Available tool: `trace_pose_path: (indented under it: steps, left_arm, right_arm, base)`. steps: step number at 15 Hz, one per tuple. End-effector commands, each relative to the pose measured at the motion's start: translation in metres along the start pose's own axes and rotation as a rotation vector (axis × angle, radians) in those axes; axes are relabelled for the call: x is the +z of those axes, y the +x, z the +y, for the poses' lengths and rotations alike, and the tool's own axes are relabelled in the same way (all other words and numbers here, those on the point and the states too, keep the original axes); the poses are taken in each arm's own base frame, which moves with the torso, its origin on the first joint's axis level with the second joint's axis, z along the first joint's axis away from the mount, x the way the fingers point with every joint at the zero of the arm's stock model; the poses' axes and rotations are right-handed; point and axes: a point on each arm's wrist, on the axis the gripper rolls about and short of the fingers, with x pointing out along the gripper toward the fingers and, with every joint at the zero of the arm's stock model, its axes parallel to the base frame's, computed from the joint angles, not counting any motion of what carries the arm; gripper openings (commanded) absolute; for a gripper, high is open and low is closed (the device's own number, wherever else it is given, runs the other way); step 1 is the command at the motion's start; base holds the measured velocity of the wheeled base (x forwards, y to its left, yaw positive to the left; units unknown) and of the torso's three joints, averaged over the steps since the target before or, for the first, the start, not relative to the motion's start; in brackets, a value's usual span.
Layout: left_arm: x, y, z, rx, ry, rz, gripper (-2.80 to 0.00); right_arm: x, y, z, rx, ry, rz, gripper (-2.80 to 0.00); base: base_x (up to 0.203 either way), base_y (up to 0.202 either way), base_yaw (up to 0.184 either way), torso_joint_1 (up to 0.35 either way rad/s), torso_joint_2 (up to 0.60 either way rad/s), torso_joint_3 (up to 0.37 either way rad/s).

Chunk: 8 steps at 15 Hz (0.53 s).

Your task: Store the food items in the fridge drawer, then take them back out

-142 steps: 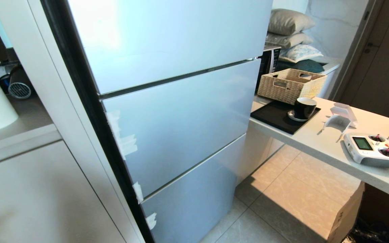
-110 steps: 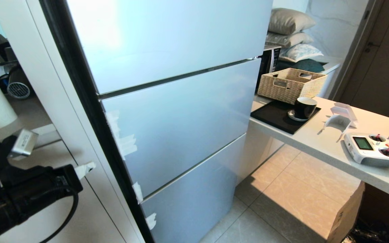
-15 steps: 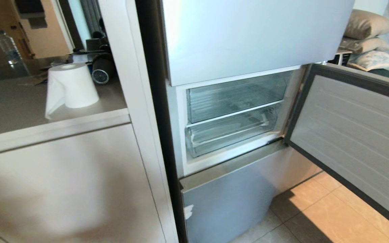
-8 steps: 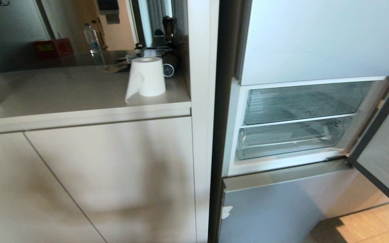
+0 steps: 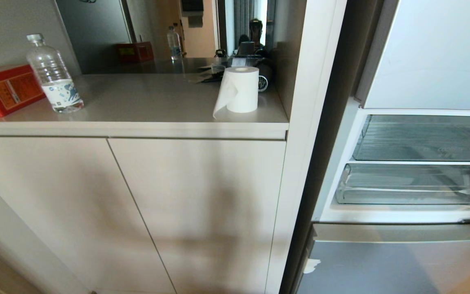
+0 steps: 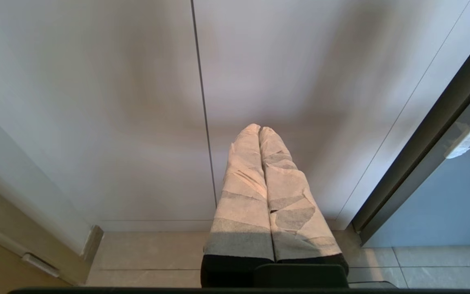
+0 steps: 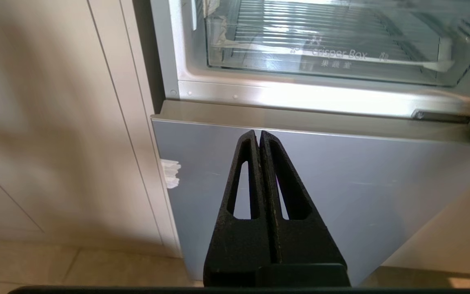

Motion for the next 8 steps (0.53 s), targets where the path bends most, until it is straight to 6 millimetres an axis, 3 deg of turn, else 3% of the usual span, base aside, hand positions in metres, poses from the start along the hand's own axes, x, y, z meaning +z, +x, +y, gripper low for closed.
trace_pose_path:
  steps: [1,4,6,8]
  left_arm:
    - [0.0,0.0,0.0,0.0,0.0,0.002,-2.8]
    - [0.0,0.0,0.0,0.0,0.0,0.002,-2.8]
    - [0.0,0.0,0.0,0.001,0.0,0.002,-2.8]
    - [0.0,0.0,0.0,0.0,0.0,0.002,-2.8]
  right_arm:
    - [0.0,0.0,0.0,0.002,-0.023,0.001,-2.8]
    - [0.007,-0.002,0.0,-0.006,-0.037,-0.019,-2.8]
    - [0.031,-0.001,-0.001,-0.005,-0.008,-0.015,-2.8]
    - [0.06,0.016,-0.002,0.012,0.065,0.096,-2.8]
  base:
    - [0.0,0.0,0.0,0.0,0.0,0.0]
    - [0.0,0.0,0.0,0.0,0.0,0.0]
    - [0.0,0.0,0.0,0.0,0.0,0.0]
    - [0.0,0.0,0.0,0.0,0.0,0.0]
